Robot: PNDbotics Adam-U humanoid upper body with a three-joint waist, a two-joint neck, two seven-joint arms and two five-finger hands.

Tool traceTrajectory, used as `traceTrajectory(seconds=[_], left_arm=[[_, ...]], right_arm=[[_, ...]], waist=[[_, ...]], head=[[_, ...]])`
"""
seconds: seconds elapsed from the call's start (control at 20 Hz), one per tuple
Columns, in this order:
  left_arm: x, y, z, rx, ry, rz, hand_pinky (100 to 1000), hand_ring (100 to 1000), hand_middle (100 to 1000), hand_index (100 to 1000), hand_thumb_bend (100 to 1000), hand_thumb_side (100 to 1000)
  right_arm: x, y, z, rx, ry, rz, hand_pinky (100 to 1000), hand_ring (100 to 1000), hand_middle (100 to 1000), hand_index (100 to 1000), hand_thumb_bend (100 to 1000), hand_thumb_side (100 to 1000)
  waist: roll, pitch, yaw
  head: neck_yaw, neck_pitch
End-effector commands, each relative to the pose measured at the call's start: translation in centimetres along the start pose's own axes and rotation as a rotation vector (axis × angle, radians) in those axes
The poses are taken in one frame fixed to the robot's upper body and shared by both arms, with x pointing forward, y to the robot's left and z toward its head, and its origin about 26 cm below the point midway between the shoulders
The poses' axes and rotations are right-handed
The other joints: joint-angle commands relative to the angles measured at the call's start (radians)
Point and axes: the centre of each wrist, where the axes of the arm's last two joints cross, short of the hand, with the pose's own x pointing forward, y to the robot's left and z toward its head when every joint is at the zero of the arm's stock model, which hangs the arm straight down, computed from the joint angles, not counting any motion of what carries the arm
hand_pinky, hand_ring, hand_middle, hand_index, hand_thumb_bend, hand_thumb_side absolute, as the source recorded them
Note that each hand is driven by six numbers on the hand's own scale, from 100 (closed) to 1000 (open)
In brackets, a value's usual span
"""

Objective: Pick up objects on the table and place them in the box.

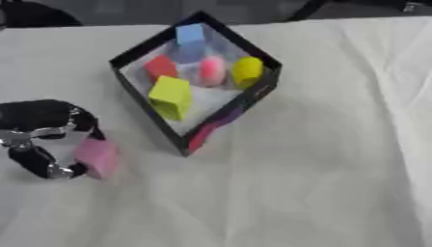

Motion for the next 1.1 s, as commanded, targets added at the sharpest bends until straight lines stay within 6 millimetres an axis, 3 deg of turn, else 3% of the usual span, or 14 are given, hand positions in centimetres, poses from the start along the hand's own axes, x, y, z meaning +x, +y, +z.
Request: traceTrajectory(seconds=[0.05,0.45,0.8,1.1], left_arm=[[0.8,4.2,1.2,0.129,-0.031,-0.056,713,690,505,489,116,200],[2.0,10.8,0.9,0.345,-0.130,-0.003,704,665,488,472,100,173],[0.1,14.0,-0.8,0.419,-0.133,0.069,703,657,488,471,100,164],[-2.9,14.5,-3.1,0.418,-0.074,0.078,712,665,497,473,100,168]], right_arm=[[0.8,-0.4,-0.2,0.003,-0.017,0.029,911,604,598,831,100,523],[0.8,-0.4,-0.2,0.010,-0.014,0.024,910,605,599,831,100,523],[1.0,-0.1,-0.6,0.022,-0.025,0.015,910,605,599,831,100,523],[1.4,0.1,-1.1,0.042,-0.041,0.010,910,605,599,831,100,523]], waist=[[0.004,-0.007,0.002],[0.009,-0.026,-0.004],[0.014,-0.030,-0.022],[0.020,-0.019,-0.044]], head=[[-0.008,0.000],[-0.039,0.009],[-0.010,0.004],[0.018,-0.014]])
